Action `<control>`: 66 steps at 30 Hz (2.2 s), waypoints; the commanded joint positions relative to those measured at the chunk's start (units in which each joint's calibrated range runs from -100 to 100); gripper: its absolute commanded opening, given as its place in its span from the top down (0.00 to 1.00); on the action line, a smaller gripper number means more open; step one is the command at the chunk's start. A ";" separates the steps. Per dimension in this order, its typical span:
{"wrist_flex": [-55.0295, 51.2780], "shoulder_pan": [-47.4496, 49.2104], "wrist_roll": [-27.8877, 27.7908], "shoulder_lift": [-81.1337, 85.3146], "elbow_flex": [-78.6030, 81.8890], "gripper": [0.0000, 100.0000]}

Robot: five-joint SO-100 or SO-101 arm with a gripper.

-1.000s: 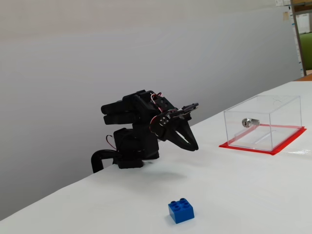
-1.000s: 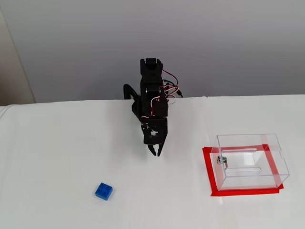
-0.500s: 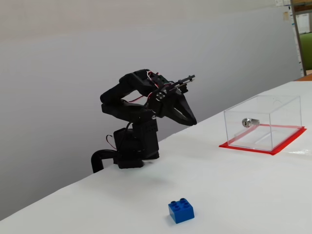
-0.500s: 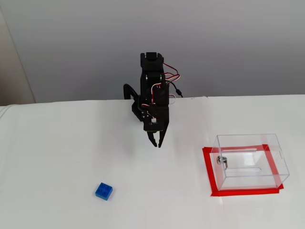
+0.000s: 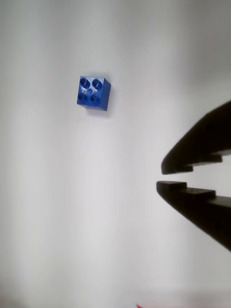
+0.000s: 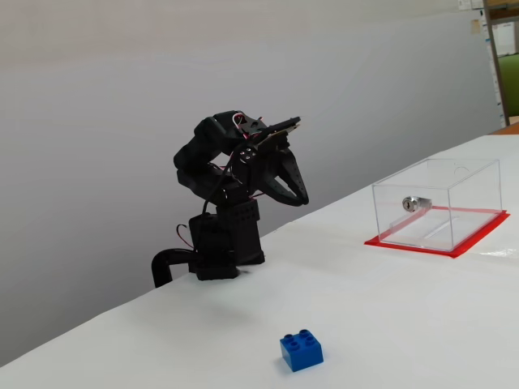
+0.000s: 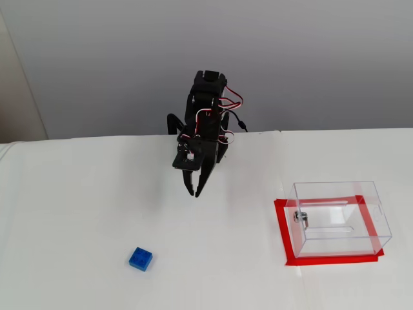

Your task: Pick the blue lego brick and place it into the transparent box

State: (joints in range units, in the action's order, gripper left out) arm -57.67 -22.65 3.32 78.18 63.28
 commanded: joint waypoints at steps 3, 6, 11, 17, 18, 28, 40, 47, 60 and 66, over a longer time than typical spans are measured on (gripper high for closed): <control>-0.03 -8.22 0.12 -0.33 -2.98 0.98; -0.03 -12.58 0.12 -0.33 -2.80 0.98; -0.12 -18.27 0.12 -0.41 -2.52 0.98; -0.03 -20.94 -0.29 -8.14 -5.51 0.98; -0.03 -20.94 -0.29 -10.43 -6.95 0.98; -0.12 -20.79 0.07 -33.25 -26.30 0.98; -0.12 -20.86 -0.14 -55.06 -38.69 0.83; -0.21 -20.42 -0.19 -61.00 -42.58 0.71; -0.03 -18.27 0.23 -68.72 -49.45 0.71; 0.75 -16.35 0.28 -73.98 -52.80 0.71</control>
State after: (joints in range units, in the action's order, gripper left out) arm -57.75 -40.28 3.52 5.03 15.53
